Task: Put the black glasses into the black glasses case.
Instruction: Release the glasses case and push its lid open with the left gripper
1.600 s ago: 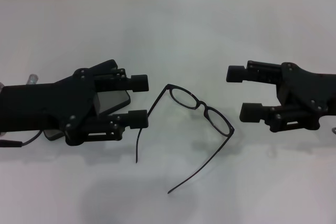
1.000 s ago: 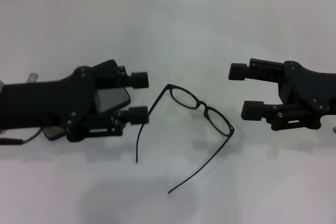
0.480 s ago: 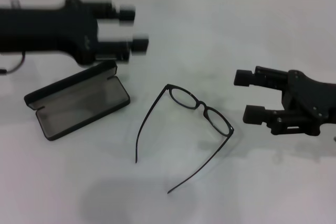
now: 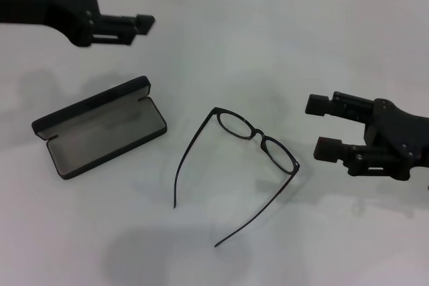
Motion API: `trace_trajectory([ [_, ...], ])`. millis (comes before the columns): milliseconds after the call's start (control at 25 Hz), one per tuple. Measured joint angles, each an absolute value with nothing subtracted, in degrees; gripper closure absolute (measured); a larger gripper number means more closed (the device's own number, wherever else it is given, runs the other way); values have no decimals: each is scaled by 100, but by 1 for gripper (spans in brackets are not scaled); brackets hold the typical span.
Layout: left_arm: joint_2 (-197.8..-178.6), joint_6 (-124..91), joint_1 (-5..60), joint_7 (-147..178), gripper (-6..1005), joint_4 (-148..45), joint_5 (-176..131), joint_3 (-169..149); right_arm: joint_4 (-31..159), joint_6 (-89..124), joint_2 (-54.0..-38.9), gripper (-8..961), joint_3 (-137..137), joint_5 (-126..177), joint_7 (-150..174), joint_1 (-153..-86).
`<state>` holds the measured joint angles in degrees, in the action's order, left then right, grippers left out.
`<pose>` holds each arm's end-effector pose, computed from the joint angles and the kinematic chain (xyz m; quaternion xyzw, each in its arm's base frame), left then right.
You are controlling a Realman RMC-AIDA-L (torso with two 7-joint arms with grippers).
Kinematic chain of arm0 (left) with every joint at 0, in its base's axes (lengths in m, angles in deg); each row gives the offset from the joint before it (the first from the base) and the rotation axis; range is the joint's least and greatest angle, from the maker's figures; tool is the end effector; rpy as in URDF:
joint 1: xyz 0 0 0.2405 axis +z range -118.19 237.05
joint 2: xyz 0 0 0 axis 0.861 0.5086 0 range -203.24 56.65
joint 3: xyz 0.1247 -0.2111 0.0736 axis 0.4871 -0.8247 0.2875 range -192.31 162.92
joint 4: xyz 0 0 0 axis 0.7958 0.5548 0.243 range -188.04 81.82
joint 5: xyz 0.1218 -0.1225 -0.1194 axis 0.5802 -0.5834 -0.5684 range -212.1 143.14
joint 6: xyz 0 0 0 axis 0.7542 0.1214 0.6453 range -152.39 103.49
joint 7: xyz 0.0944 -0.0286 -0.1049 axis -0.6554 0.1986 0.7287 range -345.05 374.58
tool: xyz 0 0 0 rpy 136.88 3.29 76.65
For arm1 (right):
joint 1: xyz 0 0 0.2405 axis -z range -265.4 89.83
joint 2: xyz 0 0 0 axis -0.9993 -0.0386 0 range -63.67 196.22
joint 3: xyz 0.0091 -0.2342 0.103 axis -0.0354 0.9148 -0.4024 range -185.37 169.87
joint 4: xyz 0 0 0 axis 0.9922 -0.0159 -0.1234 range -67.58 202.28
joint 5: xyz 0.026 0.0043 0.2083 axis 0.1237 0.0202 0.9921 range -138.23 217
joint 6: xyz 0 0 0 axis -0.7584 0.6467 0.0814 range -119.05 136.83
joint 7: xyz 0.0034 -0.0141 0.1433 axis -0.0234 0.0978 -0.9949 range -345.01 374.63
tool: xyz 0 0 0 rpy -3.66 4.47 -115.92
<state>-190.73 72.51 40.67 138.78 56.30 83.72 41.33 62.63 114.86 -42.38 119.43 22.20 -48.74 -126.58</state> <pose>-0.1420 0.3013 0.1312 -0.9528 -0.1228 -0.0709 0.2686 0.2189 0.2934 -0.0067 0.8808 -0.1764 -0.4362 0.0537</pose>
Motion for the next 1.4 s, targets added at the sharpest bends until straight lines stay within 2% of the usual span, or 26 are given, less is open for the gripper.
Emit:
trace_trajectory([
  [120,-19117,7224,3897,14116,336,5578,9002,4309,6251,11484,-4252,85,11935,2216,-4858,-12663],
  [280,-19293,7178,3609,14230,340,5326,10101,4750,6221,11484,-4267,85,11925,2216,-4856,-12672],
  [600,-19293,7213,3258,14626,367,4877,12081,5989,6231,11488,-4314,85,11904,2215,-4851,-12574],
  [1400,-19270,6565,2632,14934,434,2929,12784,6203,6231,11365,-4315,84,11908,2219,-4785,-12542],
])
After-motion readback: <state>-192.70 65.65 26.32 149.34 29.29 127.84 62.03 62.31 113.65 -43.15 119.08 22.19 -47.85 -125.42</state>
